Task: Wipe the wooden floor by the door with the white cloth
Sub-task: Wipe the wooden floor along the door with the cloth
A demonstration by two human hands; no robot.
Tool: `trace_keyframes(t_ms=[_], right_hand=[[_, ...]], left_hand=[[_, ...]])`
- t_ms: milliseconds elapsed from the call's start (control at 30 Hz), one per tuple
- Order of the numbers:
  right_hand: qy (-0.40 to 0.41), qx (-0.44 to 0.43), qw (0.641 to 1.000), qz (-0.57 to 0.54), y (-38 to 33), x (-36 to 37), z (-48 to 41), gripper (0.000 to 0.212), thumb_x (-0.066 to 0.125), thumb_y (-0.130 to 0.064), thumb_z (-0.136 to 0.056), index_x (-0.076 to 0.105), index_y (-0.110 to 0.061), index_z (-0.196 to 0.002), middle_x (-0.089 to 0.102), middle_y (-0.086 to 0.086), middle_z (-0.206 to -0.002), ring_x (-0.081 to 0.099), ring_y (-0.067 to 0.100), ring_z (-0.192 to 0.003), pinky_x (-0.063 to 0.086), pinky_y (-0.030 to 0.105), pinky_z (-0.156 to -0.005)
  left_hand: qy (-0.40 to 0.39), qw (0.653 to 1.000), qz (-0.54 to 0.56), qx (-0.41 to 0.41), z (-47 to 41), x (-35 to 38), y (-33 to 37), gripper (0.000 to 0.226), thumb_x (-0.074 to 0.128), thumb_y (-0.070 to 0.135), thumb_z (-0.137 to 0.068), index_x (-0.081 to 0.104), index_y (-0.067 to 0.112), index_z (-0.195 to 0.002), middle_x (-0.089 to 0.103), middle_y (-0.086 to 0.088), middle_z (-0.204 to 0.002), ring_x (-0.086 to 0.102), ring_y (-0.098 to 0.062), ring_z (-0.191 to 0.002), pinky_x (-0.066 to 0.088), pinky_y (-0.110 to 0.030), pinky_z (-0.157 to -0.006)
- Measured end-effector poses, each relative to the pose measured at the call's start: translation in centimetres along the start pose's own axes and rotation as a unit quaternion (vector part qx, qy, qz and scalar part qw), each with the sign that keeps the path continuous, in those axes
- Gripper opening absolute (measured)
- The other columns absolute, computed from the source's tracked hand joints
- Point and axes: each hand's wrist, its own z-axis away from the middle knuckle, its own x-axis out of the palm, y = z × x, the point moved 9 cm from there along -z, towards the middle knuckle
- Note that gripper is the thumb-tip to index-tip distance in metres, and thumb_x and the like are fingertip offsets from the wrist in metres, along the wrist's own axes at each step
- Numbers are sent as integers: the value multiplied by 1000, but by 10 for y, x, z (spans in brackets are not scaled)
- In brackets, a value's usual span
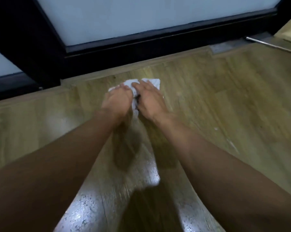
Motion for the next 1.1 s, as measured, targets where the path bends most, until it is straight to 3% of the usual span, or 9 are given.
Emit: trace_keyframes(t_ms=[133, 267, 433, 567, 667, 733, 833, 967, 1100], right_hand=[[20, -110, 994, -17, -7, 3, 64, 44, 52, -21, -87, 58, -16, -130, 51, 9, -141, 44, 24, -133, 34, 38, -110], [91, -34, 995, -9, -4, -6, 41, 41, 43, -23, -86, 60, -18, -123, 55, 8, -135, 49, 25, -126, 38, 34, -105], [37, 45, 998, -17, -66, 36, -36, 36, 47, -24, -89, 58, -19, -123, 54, 9, -131, 48, 30, -122, 40, 44, -102], [-45, -109, 992, 33, -105, 72, 4, 47, 44, -25, -94, 45, -20, -140, 38, 10, -150, 30, 30, -141, 27, 47, -113], [-71, -215, 970, 84, -96, 63, 49, 53, 36, -36, -94, 39, -19, -144, 37, 8, -151, 34, 26, -140, 33, 46, -111], [-88, -213, 965, 127, -82, 56, 44, 55, 27, -38, -94, 36, -23, -146, 33, 5, -154, 31, 24, -141, 32, 44, -112], [-72, -170, 974, 131, -96, 61, 8, 54, 34, -29, -92, 36, -19, -145, 33, 13, -152, 30, 31, -140, 34, 46, -109], [-61, -98, 988, 101, -163, 99, -32, 50, 46, -15, -90, 39, -18, -140, 34, 12, -150, 28, 31, -139, 32, 46, -109], [-98, -171, 977, 76, -217, 139, 14, 51, 45, -21, -95, 33, -20, -144, 26, 6, -156, 18, 29, -145, 20, 47, -116]], left_hand=[[-28, 989, -131, 69, 60, 22, 2, 47, 33, 8, -74, 74, -5, -92, 72, -23, -90, 72, -33, -79, 57, -36, -59], [14, 992, -99, 79, 62, -2, 16, 62, 5, 4, -86, 37, -4, -138, 44, -23, -141, 46, -32, -129, 40, -37, -101], [-1, 995, 95, -21, 20, -14, -68, 39, 48, 22, -90, 53, 13, -128, 55, -11, -132, 55, -32, -116, 44, -30, -87], [101, 995, -22, -10, 77, -20, -99, 40, 42, 17, -94, 54, -9, -122, 62, -29, -112, 61, -43, -96, 51, -44, -77], [31, 998, -57, -18, 127, 4, -78, 52, 30, 22, -102, 19, 0, -148, 35, -30, -144, 44, -41, -128, 42, -43, -97], [48, 999, -15, -8, 128, 8, -74, 51, 30, 25, -101, 25, 9, -149, 40, -30, -141, 47, -41, -125, 47, -43, -92], [-72, 995, -4, -68, 101, 25, -119, 50, 30, 29, -103, 20, 15, -150, 31, -20, -148, 38, -37, -131, 35, -42, -103], [-66, 985, 51, -149, 86, 16, -183, 32, 37, 27, -99, 55, 8, -117, 56, -10, -114, 53, -29, -102, 39, -35, -83], [-71, 985, -81, -131, 134, 21, -216, 38, 52, 43, -86, 57, 21, -117, 65, -7, -109, 63, -26, -94, 48, -33, -79]])
